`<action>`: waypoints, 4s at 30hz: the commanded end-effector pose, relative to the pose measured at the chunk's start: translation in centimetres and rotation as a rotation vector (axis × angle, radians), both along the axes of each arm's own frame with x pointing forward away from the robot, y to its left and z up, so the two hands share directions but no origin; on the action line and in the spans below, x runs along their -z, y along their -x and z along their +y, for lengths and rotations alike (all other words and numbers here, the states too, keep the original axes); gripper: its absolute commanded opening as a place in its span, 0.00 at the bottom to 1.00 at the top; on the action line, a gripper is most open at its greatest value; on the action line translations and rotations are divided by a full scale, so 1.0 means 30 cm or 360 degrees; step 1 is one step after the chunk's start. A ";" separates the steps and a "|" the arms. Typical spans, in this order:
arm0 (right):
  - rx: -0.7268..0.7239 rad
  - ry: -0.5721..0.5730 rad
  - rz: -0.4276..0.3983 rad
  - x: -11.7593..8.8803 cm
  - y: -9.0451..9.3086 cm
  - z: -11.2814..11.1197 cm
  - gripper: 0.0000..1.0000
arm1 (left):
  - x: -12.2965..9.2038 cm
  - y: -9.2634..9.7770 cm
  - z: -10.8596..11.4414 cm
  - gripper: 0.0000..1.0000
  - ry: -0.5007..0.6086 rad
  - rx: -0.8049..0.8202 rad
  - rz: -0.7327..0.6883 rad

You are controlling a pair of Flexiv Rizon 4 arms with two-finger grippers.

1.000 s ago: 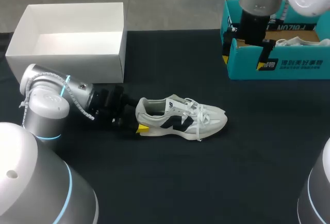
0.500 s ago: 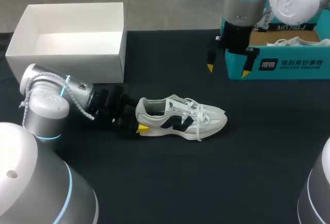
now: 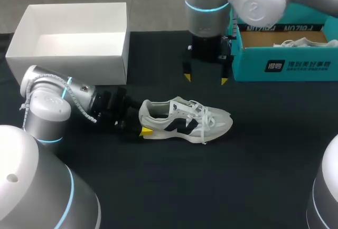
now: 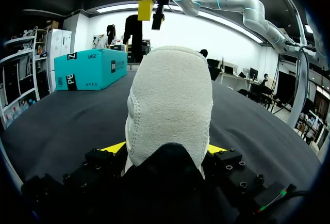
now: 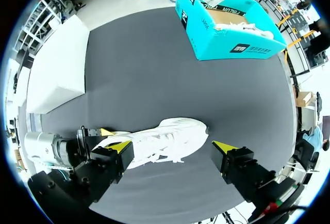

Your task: Take the shoe out of the shoebox, open the shoe tongue, remove and reinsert the insole, then place the shoe into the shoebox

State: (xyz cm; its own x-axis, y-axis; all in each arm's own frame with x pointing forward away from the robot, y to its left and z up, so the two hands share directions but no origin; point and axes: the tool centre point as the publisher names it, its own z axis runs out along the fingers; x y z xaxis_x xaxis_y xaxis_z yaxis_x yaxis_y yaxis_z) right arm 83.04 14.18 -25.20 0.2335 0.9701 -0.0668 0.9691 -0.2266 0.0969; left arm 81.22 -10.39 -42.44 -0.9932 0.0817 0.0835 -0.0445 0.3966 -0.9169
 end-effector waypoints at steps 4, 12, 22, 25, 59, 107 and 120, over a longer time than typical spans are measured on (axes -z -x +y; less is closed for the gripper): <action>-0.0026 0.0133 0.0009 0.047 0.009 0.110 1.00 | -0.003 0.002 0.002 0.00 -0.0003 -0.0001 0.0001; -0.0030 0.0233 -0.0047 0.108 0.030 0.183 1.00 | -0.003 0.002 0.002 0.00 -0.0003 -0.0001 0.0001; -0.0125 0.0322 -0.0040 0.172 0.031 0.216 1.00 | -0.003 0.002 0.002 0.00 -0.0003 -0.0001 0.0001; -0.0141 0.0312 -0.0031 0.188 0.032 0.218 1.00 | -0.003 0.002 0.002 0.00 -0.0003 -0.0001 0.0001; -0.0099 0.0339 0.0189 0.218 0.066 0.169 0.00 | -0.003 0.002 0.002 0.00 -0.0003 -0.0001 0.0001; 0.0379 0.0310 0.0387 0.358 0.146 -0.165 0.00 | -0.003 0.002 0.002 0.00 -0.0003 -0.0001 0.0001; 0.0372 0.0315 0.0386 0.342 0.153 -0.138 0.72 | -0.003 0.002 0.002 0.00 -0.0003 -0.0001 0.0001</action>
